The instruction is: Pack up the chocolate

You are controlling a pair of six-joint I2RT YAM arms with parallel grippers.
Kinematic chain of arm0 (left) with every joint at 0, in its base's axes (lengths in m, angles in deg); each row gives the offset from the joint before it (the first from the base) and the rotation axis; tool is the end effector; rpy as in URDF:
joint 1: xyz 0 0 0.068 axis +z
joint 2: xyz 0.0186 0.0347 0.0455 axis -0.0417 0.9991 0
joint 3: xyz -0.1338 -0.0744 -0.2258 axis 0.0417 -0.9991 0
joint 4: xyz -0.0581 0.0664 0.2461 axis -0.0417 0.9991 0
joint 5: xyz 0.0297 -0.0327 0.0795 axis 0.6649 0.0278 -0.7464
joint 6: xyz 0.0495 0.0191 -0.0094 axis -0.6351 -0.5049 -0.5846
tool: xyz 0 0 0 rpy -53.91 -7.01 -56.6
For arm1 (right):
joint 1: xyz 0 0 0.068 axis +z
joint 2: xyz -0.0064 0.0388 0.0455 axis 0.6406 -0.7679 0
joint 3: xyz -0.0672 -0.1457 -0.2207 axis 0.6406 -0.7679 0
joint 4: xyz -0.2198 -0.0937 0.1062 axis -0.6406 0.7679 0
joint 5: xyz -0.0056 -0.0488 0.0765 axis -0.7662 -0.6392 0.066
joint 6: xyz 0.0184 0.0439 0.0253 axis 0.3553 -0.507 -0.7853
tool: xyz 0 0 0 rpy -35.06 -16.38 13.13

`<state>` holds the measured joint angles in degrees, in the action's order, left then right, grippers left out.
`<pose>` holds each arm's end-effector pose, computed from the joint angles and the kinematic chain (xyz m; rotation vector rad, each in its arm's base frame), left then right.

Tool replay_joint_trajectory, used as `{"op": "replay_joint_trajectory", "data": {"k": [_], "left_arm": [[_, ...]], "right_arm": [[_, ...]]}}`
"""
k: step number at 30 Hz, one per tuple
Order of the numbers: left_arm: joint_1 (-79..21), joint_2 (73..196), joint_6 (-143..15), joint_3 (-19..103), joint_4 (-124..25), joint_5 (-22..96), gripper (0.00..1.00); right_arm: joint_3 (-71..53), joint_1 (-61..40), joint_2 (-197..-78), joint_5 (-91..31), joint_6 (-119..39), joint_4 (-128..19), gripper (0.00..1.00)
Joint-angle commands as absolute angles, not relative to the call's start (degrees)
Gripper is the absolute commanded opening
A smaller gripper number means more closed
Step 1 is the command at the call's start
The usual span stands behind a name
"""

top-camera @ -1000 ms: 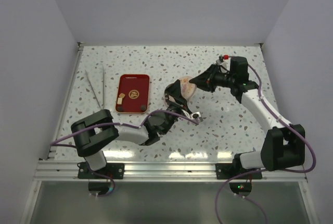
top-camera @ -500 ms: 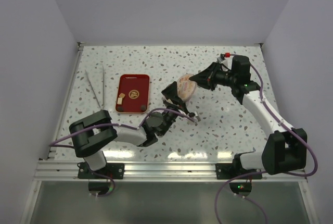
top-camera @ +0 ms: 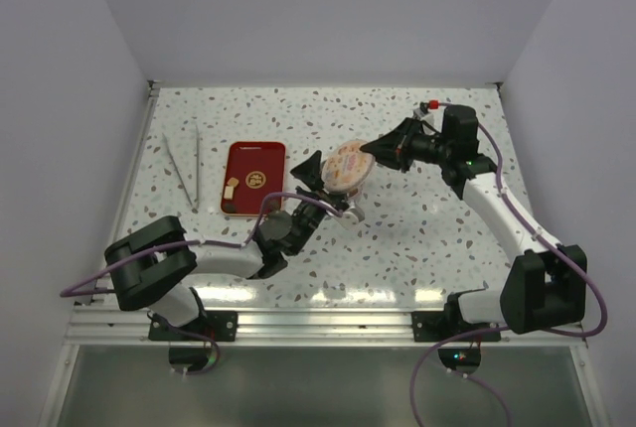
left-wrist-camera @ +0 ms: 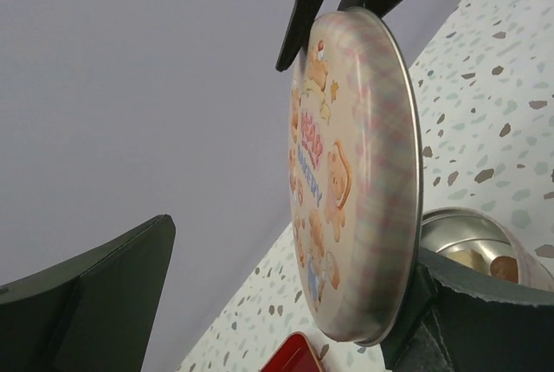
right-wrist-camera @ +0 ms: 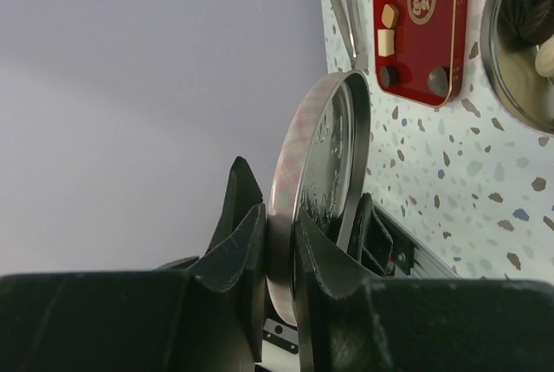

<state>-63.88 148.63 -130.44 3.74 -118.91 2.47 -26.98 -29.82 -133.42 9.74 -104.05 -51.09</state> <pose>0.1608 -0.2632 0.2368 0.8738 0.9991 0.1967 0.2913 0.0782 0.3088 0.5510 2.1973 1.6652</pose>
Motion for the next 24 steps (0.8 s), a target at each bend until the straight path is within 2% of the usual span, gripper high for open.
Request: {"op": "replay_joint_trajectory", "data": {"k": [1, 17, 24], "left_arm": [[-62.95, 144.49, -122.25, 2.42, -122.32, 5.87, 0.92], [-62.86, 145.63, -116.44, 0.04, -121.09, 6.14, 0.93], [-59.36, 138.97, -107.05, -3.99, -118.82, 7.72, 0.94]], "right_arm": [[-25.03, -29.91, -131.59, 9.37, -104.67, -54.86, 0.00], [-27.06, -29.91, -130.71, 8.14, -110.65, -62.86, 0.00], [-25.65, -29.91, -130.98, 7.87, -109.78, -62.51, 0.00]]}}
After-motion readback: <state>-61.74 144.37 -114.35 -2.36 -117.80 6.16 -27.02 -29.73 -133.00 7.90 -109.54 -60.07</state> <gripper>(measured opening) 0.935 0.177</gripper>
